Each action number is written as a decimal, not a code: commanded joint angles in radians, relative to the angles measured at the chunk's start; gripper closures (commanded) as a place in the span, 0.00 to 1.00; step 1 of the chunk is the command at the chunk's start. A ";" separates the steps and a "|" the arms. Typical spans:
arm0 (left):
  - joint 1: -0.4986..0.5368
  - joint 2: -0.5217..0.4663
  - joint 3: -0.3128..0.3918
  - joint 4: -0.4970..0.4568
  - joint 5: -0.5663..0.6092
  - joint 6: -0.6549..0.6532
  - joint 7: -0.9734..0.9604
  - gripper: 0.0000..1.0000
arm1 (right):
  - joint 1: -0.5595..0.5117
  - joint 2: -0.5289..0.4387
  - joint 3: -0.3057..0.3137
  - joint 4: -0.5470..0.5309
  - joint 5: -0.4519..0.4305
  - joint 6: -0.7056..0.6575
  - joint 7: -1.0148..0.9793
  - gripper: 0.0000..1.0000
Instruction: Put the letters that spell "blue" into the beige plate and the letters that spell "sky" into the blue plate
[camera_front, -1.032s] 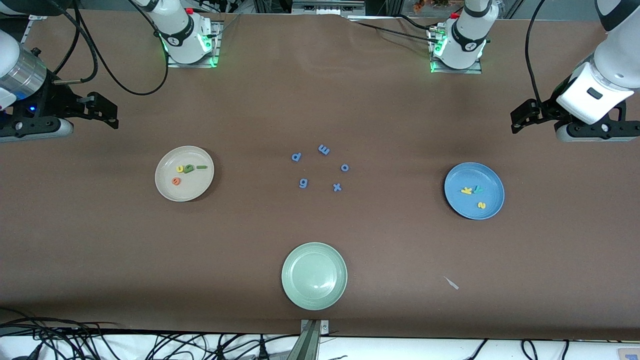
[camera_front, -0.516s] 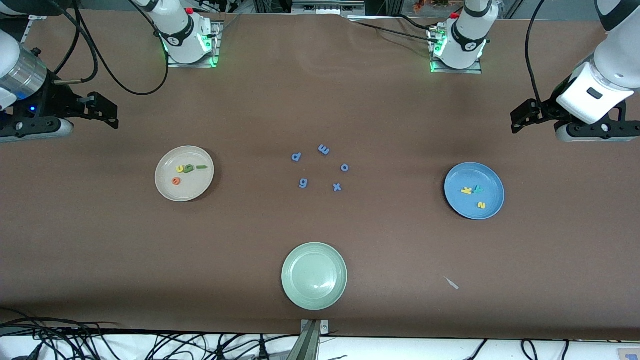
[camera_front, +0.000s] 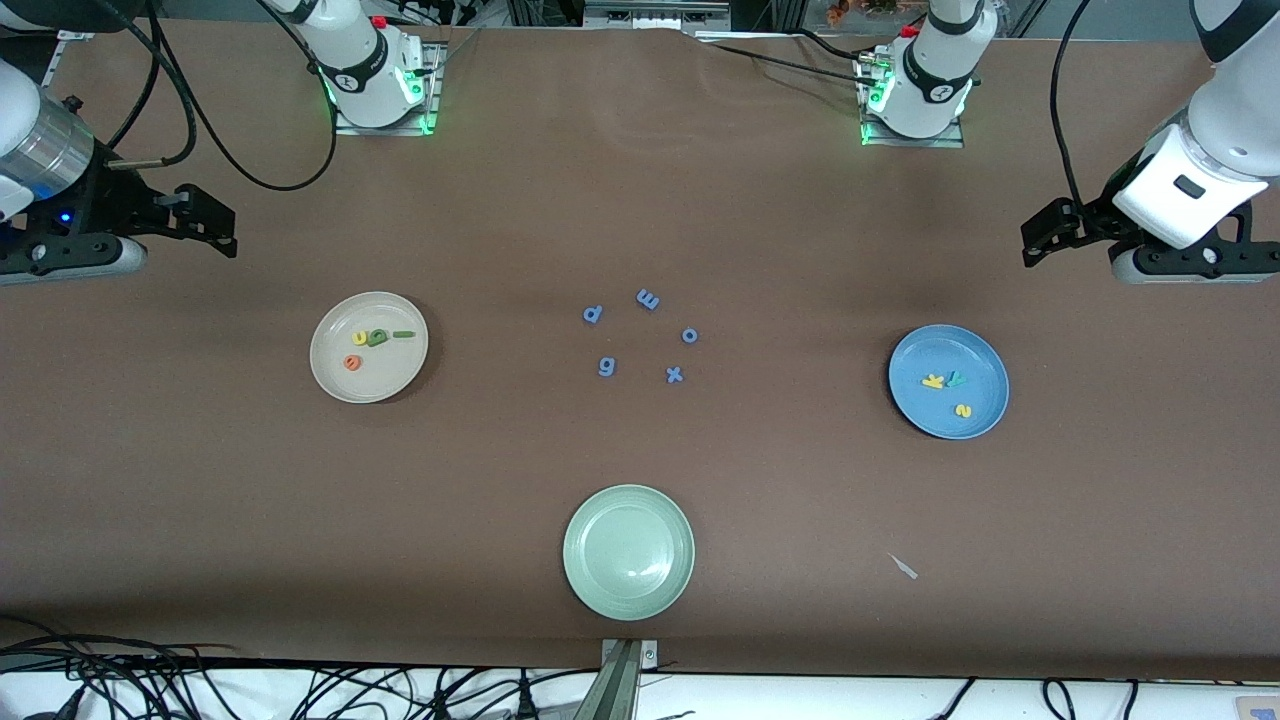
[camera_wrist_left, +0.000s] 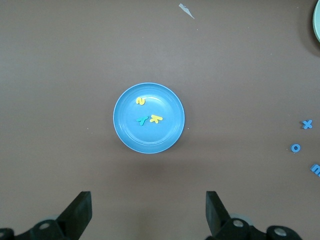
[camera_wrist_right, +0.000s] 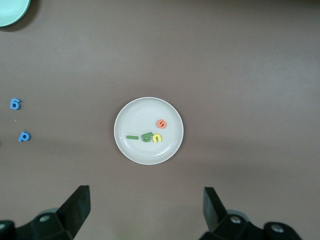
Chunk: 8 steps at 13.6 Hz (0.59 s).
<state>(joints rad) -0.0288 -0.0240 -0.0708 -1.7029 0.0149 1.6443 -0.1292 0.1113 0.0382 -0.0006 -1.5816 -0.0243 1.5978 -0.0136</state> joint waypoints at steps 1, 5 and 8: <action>-0.002 0.003 0.005 0.020 -0.027 -0.020 0.003 0.00 | 0.004 0.009 0.001 0.026 -0.017 -0.021 -0.012 0.00; -0.002 0.003 0.005 0.020 -0.027 -0.020 0.005 0.00 | 0.002 0.009 0.001 0.026 -0.017 -0.019 -0.012 0.00; -0.002 0.003 0.005 0.020 -0.027 -0.020 0.005 0.00 | 0.004 0.009 0.001 0.026 -0.031 -0.016 -0.012 0.00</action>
<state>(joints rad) -0.0288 -0.0240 -0.0708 -1.7029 0.0149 1.6443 -0.1292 0.1113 0.0383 -0.0006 -1.5816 -0.0297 1.5977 -0.0138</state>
